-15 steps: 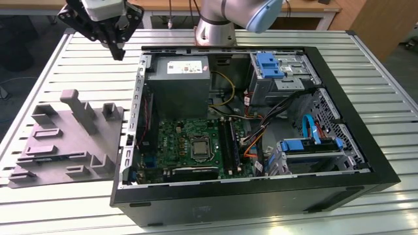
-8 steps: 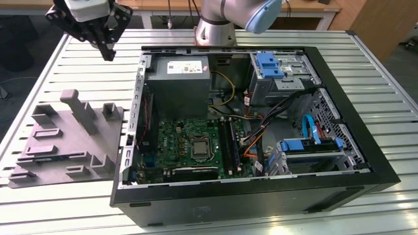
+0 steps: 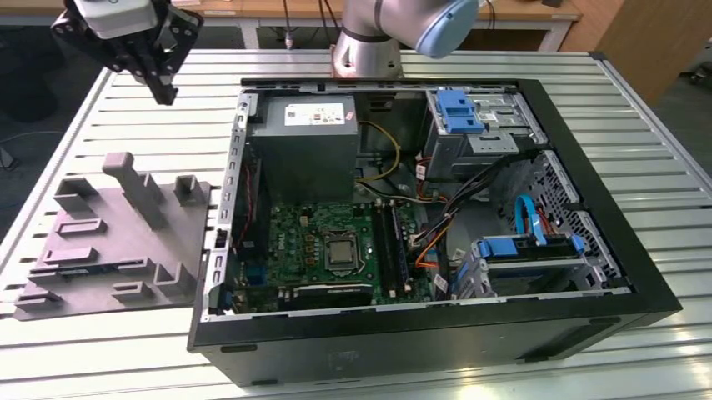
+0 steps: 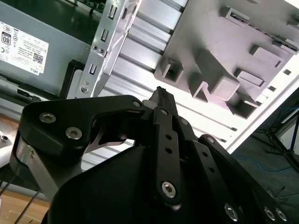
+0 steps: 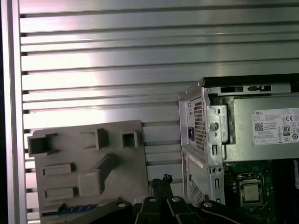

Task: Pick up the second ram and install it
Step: 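Reach for the second ram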

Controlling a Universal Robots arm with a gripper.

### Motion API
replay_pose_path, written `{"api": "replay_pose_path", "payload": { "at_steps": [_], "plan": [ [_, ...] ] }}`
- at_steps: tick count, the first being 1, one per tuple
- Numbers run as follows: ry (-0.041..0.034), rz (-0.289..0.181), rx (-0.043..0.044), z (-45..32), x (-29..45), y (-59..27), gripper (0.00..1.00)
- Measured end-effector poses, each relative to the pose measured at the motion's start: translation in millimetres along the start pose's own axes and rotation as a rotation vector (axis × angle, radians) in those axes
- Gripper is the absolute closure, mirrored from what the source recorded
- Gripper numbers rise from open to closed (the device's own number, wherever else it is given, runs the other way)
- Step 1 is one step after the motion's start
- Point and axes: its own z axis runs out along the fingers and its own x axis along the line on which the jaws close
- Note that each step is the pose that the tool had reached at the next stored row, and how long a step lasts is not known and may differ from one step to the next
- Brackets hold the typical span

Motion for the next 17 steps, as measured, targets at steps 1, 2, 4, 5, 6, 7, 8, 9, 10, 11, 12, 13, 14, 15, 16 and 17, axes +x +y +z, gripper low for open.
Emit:
{"api": "replay_pose_path", "payload": {
  "at_steps": [1,2,4,5,6,7,8,9,10,11,12,13,14,15,16,17],
  "plan": [
    [0.0000,0.000,0.0000,0.1,2.7,-0.2,0.89],
    [-0.0001,0.000,0.0000,0.2,5.1,-0.4,0.89],
    [0.0000,0.000,0.0000,0.2,9.6,-0.7,0.89],
    [0.0000,0.000,0.0000,0.3,11.8,-0.9,0.89],
    [0.0000,0.000,0.0000,0.4,14.0,-1.1,0.89],
    [0.0001,0.000,0.0000,0.4,16.3,-1.2,0.89],
    [0.0000,0.000,0.0000,0.5,19.0,-1.4,0.89],
    [0.0000,0.000,0.0000,0.6,21.4,-1.7,0.89],
    [0.0000,0.000,0.0000,0.7,23.8,-1.8,0.89],
    [-0.0001,0.000,0.0000,0.8,26.3,-2.0,0.89],
    [0.0000,0.000,0.0000,0.8,28.7,-2.2,0.89],
    [0.0000,0.000,0.0000,0.9,31.1,-2.4,0.89],
    [-0.0001,0.000,0.0000,1.0,33.5,-2.6,0.89],
    [0.0001,0.000,0.0001,1.0,35.9,-2.7,0.89],
    [0.0001,0.000,0.0001,1.0,38.1,-2.9,0.89],
    [0.0000,0.000,0.0000,1.1,40.2,-3.1,0.89]
  ]
}}
